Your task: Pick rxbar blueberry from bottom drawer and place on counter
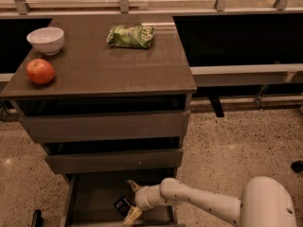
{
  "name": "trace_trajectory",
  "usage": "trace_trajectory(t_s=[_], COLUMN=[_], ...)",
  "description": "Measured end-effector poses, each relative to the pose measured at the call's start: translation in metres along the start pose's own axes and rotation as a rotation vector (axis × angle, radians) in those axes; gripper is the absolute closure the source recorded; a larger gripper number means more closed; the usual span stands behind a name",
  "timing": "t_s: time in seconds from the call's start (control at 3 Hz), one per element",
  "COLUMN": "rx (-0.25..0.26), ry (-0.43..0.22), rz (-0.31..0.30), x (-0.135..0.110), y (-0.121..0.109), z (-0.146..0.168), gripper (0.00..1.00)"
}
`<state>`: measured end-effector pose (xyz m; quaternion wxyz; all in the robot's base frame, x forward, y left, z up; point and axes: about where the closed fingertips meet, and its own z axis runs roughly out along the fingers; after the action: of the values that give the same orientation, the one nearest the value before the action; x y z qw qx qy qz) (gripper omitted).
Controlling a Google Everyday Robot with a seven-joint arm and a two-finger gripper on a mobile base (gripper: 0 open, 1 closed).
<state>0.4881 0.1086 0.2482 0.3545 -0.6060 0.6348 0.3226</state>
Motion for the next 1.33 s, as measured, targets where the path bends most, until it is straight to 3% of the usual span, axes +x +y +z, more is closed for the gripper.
trace_trajectory(t_s=[0.67,1.33], rx=[0.046,0.080], ry=[0.012,0.027], rz=[0.069,0.130], x=[0.022,0.044], y=[-0.013,-0.024], z=[0.038,0.056], gripper=[0.00,0.00])
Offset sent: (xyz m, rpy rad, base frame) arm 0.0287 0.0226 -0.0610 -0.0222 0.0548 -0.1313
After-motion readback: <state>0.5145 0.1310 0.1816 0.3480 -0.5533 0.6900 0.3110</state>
